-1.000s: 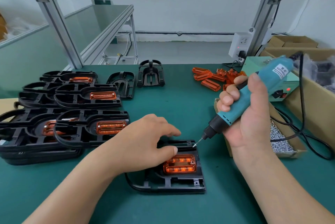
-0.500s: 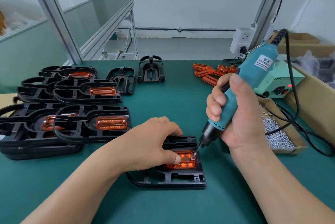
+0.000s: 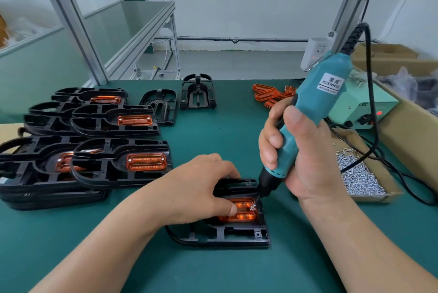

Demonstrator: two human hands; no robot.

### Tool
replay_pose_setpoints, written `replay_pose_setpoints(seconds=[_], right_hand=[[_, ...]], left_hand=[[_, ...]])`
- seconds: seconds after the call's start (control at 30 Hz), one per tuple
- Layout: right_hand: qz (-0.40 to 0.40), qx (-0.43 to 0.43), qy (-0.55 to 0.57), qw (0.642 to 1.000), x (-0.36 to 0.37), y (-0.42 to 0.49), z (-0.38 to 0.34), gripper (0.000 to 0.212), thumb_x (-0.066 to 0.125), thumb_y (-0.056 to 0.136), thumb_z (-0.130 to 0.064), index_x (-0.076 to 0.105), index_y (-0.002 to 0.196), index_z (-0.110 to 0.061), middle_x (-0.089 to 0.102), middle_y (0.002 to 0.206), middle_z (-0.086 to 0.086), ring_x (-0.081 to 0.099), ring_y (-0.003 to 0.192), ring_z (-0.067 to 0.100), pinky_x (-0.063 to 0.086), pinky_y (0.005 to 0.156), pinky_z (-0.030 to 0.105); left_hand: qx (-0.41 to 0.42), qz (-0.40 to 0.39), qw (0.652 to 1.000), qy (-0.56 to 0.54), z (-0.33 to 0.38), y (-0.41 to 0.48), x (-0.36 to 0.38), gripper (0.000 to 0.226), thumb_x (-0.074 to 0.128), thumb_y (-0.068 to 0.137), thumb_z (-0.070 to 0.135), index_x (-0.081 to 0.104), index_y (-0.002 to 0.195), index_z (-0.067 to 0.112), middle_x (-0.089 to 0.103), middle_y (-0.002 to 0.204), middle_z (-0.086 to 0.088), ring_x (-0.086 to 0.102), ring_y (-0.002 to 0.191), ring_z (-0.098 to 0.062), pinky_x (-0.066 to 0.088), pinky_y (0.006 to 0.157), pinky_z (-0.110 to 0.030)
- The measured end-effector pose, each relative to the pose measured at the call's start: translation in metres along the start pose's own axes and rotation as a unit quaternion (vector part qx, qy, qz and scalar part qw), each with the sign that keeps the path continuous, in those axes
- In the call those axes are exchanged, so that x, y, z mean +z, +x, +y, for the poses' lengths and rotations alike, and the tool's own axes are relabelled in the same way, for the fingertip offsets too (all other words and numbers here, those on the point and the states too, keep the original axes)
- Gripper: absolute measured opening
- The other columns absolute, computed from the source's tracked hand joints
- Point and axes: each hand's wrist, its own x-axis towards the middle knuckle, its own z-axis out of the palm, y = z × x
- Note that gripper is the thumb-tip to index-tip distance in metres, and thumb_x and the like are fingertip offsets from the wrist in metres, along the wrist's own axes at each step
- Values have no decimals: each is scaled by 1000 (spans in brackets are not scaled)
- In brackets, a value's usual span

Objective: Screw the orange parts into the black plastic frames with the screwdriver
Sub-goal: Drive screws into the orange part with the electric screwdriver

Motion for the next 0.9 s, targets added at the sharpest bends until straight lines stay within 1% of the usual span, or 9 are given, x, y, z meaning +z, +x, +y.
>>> replay_pose_setpoints(seconds=[0.1,0.23,0.33,0.43,0.6,0.77,0.9], right_hand=[[-33,-6,-15,999,5,0,-1,40,84,85,-51,63,95,-18,49,65,4,49,44,20,42,48,25],[-66,-14,-29,997,10,-1,-1,39,81,89,-47,61,96,-14,50,65,4,50,43,21,43,50,24],[-78,-17,-42,996,11,-2,0,47,80,92,-45,53,90,-7,49,65,5,52,43,21,44,51,24],[-89,-19,-56,994,12,-2,1,53,78,94,-44,47,88,-1,49,67,4,53,44,21,44,52,25],[-97,-28,-83,991,15,0,3,43,76,96,-41,52,91,-5,50,67,4,52,45,22,44,52,26],[-87,-29,-88,992,15,1,3,38,76,97,-39,55,91,-8,51,67,3,53,45,20,45,52,26],[-106,-25,-103,989,16,2,4,41,74,99,-37,53,91,-3,53,65,3,51,45,23,45,54,27]], left_hand=[[-2,-1,1000,-1,1,-1,0,51,74,81,59,54,125,46,50,109,24,47,111,3,46,100,-31],[-9,-2,1000,-10,2,-1,-1,52,76,81,58,55,127,46,51,109,22,48,111,2,46,100,-33],[-10,-5,1000,-12,4,-2,-2,57,76,82,57,54,133,45,51,111,21,47,114,-1,45,102,-34],[-10,-5,1000,-17,5,-2,-3,56,77,82,55,55,133,43,53,114,19,50,116,-3,46,103,-36],[-1,-7,1000,-19,7,-2,-5,54,78,83,51,57,131,41,56,120,14,53,119,-8,47,104,-38],[-5,-12,1000,-18,8,-3,-6,55,78,83,51,56,133,41,55,118,14,53,117,-8,48,103,-37],[-5,-15,999,-40,8,-2,-7,55,79,83,48,57,132,40,58,126,13,55,123,-10,48,106,-39]])
